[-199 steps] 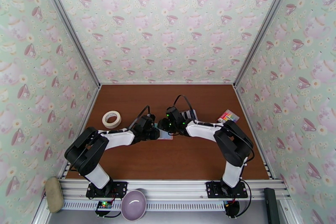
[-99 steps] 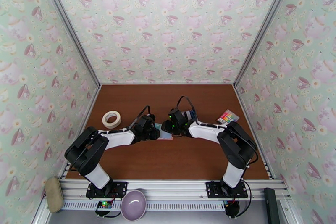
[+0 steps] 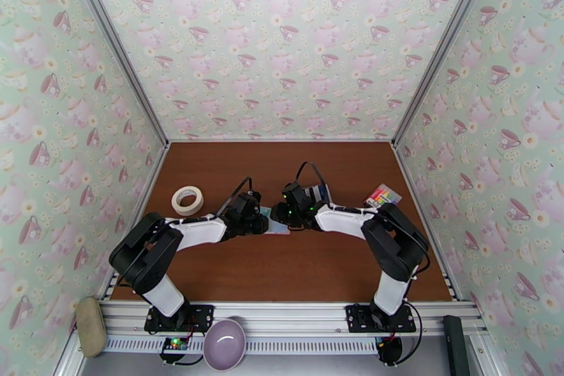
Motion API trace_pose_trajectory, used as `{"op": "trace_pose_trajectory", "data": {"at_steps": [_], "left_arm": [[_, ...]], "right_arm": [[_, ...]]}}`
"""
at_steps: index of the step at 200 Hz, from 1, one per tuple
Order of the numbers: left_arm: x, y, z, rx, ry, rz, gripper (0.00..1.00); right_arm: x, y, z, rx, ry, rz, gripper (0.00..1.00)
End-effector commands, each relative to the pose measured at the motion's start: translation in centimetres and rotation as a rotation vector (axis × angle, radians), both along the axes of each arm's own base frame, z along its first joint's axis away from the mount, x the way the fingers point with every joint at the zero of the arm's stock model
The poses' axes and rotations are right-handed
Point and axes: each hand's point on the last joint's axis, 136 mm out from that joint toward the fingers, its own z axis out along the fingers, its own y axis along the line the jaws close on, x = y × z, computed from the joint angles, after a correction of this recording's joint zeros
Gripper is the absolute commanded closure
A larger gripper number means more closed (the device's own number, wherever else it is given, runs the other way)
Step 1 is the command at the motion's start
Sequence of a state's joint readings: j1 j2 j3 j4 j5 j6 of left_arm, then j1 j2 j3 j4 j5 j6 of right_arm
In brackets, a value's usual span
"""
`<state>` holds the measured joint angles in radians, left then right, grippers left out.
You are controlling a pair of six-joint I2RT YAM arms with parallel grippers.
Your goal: Put the credit cards into the card holder
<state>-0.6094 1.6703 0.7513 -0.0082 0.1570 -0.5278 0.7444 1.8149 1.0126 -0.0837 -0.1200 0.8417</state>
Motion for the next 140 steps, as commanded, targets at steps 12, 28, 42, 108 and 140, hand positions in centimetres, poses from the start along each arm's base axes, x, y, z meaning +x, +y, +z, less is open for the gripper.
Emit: {"op": "trace_pose_trajectory", "data": {"at_steps": [12,28,42,108,140], "left_arm": [[-3.1,2.4,-4.4,0.128,0.159,0.007,0.71],[-2.8,2.2,-4.0,0.119,0.153,0.005,0.67],[-2.5,1.9,-3.3,0.114,0.144,0.001,0.64],[-0.1,0.5,2.1,0.083,0.056,-0.023,0.56],[0.6,0.2,3.8,0.063,0.028,-0.017,0.55]], "right_arm": [[0.7,1.4,1.0,0.068,-0.009,0.011,0.59],[0.8,2.1,1.5,0.11,-0.009,0.019,0.59],[0.9,2.4,1.9,0.127,-0.012,0.017,0.59],[1.5,3.4,3.2,0.172,-0.021,0.016,0.6],[1.5,3.7,3.8,0.201,-0.021,0.016,0.6]]}}
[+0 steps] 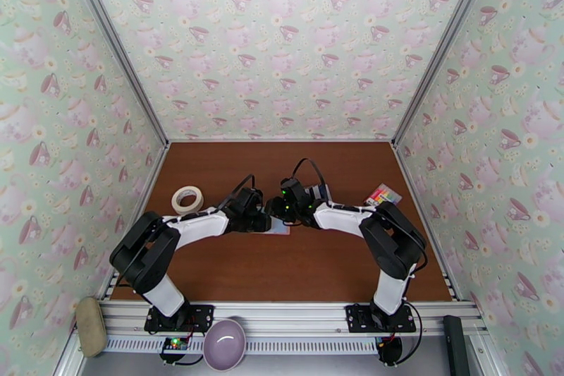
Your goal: Put the credit cards into the card holder
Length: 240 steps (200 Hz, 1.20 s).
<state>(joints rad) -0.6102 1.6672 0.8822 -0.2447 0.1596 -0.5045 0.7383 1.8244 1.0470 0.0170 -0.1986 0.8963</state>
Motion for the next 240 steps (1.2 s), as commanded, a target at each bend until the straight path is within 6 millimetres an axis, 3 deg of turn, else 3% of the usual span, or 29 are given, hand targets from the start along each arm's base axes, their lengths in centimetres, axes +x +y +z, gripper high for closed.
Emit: {"op": "trace_pose_trajectory", "data": {"at_steps": [1,46,125,184,240], "left_arm": [[0.9,0.1,2.5,-0.004,-0.049,0.003,0.55],[1.0,0.0,5.0,-0.034,-0.087,0.0,0.51],[0.5,2.7,6.6,-0.028,-0.137,0.048,0.53],[0.8,4.0,4.7,-0.007,-0.13,0.068,0.59],[1.1,5.5,1.1,0.067,-0.084,0.094,0.64]], "right_arm": [[0.2,1.1,1.1,0.053,0.001,0.009,0.6],[0.2,1.8,1.2,0.09,0.01,0.016,0.59],[0.1,3.5,-0.1,0.125,0.049,0.033,0.6],[0.2,4.7,-1.1,0.144,0.076,0.049,0.6],[0.4,5.3,-2.2,0.142,0.099,0.053,0.6]]}}
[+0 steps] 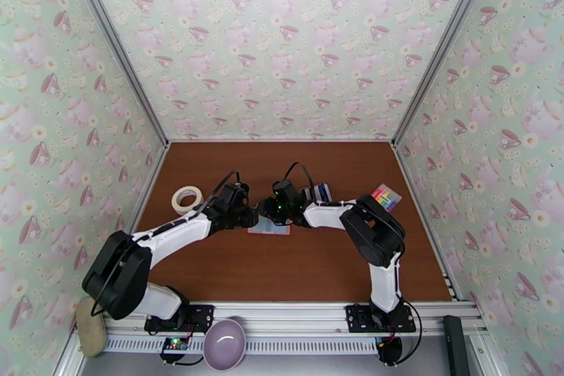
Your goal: Put the credit cards into the card holder
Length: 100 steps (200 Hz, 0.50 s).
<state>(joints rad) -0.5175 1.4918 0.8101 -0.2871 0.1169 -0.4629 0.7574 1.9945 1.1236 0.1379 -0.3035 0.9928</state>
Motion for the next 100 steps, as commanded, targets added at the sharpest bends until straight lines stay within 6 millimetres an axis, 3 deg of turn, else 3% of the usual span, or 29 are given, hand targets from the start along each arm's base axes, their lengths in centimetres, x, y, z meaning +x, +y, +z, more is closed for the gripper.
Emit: {"op": "trace_pose_trajectory", "data": {"at_steps": [1,40,100], "left_arm": [[0.5,0.9,-2.0,0.053,0.006,0.016,0.64],[0.7,0.9,-4.2,0.06,0.042,0.018,0.64],[0.2,0.3,-5.1,0.021,0.052,0.002,0.66]], "right_arm": [[0.1,1.3,0.3,0.037,0.008,0.019,0.6],[-0.1,1.3,-0.1,0.036,0.016,0.022,0.6],[-0.1,1.3,0.1,0.041,0.014,0.026,0.59]]}}
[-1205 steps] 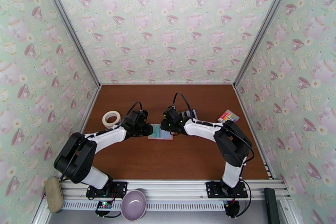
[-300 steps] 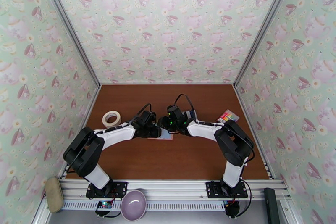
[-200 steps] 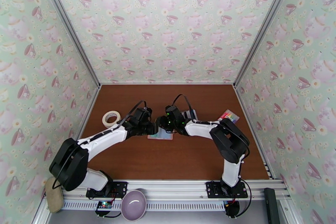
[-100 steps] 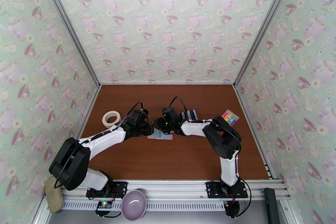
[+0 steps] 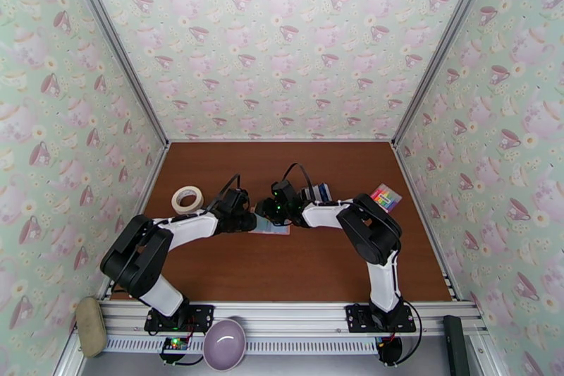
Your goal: Put the credit cards into the card holder
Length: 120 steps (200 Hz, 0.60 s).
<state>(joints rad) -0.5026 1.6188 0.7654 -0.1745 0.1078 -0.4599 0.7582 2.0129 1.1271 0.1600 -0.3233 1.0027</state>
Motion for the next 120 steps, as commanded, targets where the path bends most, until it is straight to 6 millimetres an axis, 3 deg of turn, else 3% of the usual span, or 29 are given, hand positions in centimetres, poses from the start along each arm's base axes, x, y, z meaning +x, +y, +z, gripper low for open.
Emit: {"op": "trace_pose_trajectory", "data": {"at_steps": [1,16,65,120], "left_arm": [[-0.1,-0.3,-0.6,-0.017,0.005,-0.015,0.66],[-0.3,-0.1,-0.9,-0.006,0.018,-0.013,0.72],[-0.5,0.1,-0.6,-0.003,0.016,-0.009,0.76],[-0.3,0.1,0.2,-0.005,0.001,-0.008,0.71]], "right_arm": [[0.0,0.9,0.4,0.024,0.003,0.016,0.59],[0.1,0.9,1.2,0.021,-0.013,0.024,0.59],[0.9,-1.1,5.0,-0.062,-0.11,0.026,0.56],[1.9,-6.9,8.7,-0.172,-0.213,-0.002,0.53]]}}
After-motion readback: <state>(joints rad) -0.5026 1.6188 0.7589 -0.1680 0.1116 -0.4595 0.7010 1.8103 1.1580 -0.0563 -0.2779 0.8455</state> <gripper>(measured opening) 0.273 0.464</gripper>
